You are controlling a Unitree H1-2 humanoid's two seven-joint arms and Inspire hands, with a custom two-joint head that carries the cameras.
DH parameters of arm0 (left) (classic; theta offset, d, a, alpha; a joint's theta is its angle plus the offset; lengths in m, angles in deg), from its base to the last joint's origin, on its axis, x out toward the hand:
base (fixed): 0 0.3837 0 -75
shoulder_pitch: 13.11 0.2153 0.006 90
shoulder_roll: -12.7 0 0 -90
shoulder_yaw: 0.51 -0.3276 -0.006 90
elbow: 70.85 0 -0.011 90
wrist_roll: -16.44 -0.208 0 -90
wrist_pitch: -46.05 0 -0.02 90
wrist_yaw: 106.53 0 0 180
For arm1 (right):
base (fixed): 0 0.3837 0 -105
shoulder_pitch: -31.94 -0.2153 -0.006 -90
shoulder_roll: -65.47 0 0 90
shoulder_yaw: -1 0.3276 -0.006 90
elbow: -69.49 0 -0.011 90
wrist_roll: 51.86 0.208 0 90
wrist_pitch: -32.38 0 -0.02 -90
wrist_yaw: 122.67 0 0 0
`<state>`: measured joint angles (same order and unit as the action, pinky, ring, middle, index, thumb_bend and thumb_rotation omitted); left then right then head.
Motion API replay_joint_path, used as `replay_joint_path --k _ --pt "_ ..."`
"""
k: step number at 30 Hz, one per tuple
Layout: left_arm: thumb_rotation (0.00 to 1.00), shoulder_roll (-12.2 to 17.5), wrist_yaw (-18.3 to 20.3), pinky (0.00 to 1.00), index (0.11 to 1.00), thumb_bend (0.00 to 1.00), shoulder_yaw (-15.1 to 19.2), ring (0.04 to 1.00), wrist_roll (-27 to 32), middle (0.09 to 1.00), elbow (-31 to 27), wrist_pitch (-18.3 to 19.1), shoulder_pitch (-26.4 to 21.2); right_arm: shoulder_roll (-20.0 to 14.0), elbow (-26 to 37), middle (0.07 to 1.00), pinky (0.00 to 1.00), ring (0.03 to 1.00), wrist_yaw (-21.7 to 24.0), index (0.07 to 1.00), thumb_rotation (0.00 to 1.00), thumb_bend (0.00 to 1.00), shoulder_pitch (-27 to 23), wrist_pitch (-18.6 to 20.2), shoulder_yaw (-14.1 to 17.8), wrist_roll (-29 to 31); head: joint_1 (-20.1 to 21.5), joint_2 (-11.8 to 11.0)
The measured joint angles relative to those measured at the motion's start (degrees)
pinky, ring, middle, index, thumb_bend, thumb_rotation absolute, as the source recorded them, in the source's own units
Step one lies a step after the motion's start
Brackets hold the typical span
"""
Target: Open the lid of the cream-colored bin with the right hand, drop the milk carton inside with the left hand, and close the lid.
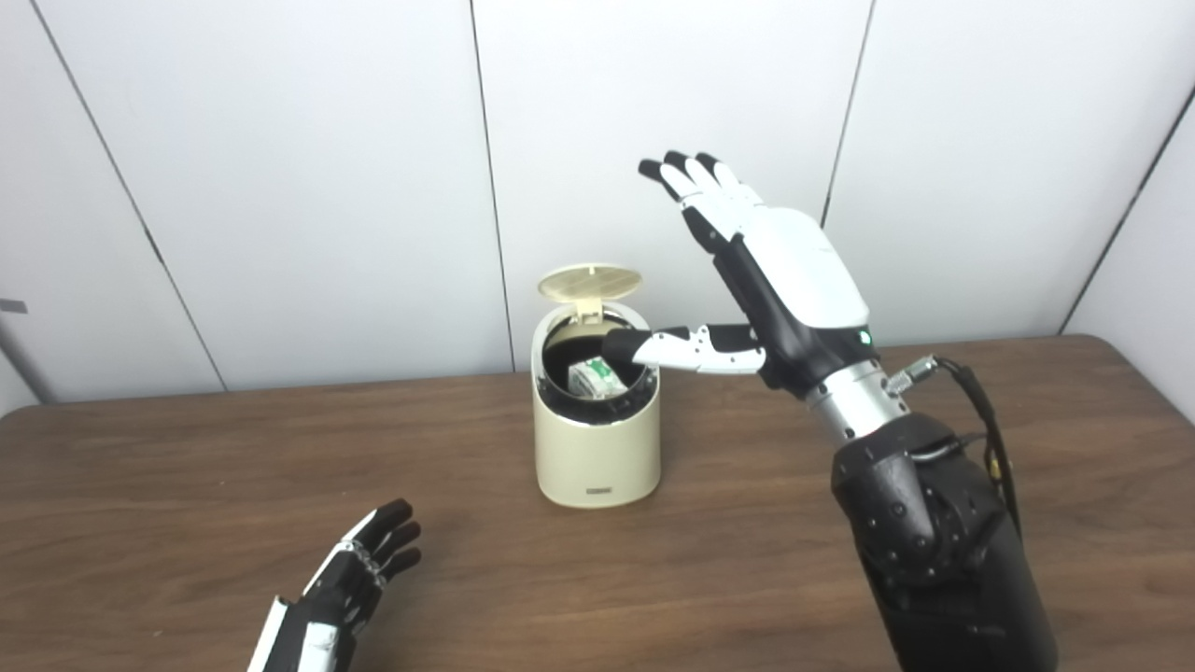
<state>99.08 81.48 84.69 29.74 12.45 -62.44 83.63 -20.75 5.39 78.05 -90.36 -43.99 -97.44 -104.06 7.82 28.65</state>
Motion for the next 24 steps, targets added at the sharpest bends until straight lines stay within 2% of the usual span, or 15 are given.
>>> replay_joint_path --k 2,5,14,18,20,24 --pt "0.96 -0.2 0.3 0.91 0.938 0.64 0.3 0.92 -0.7 0.936 -0.5 -0.5 0.7 -0.6 -0.9 0.891 0.99 0.985 1.7 0.869 0.91 0.88 -1.7 0.8 -0.3 -0.8 -0.1 0.0" --pt "0.97 -0.8 0.7 0.91 0.945 0.62 0.9 0.927 -1.7 0.944 -1.2 -0.8 1.8 -1.3 -3.5 0.823 0.95 0.923 3.2 0.808 0.89 0.87 -3.9 1.6 -0.9 -1.2 -0.6 0.0" --pt "0.94 -1.6 1.6 0.94 0.928 0.59 2.1 0.938 -3.7 0.942 -3.6 -1.4 5.6 -1.8 -9.6 0.898 0.97 0.974 8.4 0.873 0.86 0.85 -7.9 2.8 -2.3 0.4 -1.1 -0.2" --pt "0.93 -2.6 1.6 0.93 0.921 0.56 2.9 0.932 -4.6 0.935 -3.7 -3.4 5.9 -2.2 -12.3 0.889 0.95 0.962 8.4 0.861 0.87 0.8 -8.9 2.7 -3.0 0.5 -1.3 -0.4" --pt "0.93 -2.9 1.6 0.92 0.922 0.57 3.0 0.927 -5.1 0.934 -3.7 -3.6 5.9 -2.2 -12.8 0.892 0.98 0.963 8.1 0.859 0.86 0.77 -8.9 2.7 -3.5 0.5 -1.7 -0.3" --pt "0.9 -3.2 1.6 0.91 0.914 0.62 3.1 0.916 -6.0 0.927 -3.7 -3.7 5.9 -1.7 -13.0 0.879 0.94 0.952 6.4 0.845 0.84 0.77 -8.5 2.4 -4.5 0.6 -1.8 -0.3"
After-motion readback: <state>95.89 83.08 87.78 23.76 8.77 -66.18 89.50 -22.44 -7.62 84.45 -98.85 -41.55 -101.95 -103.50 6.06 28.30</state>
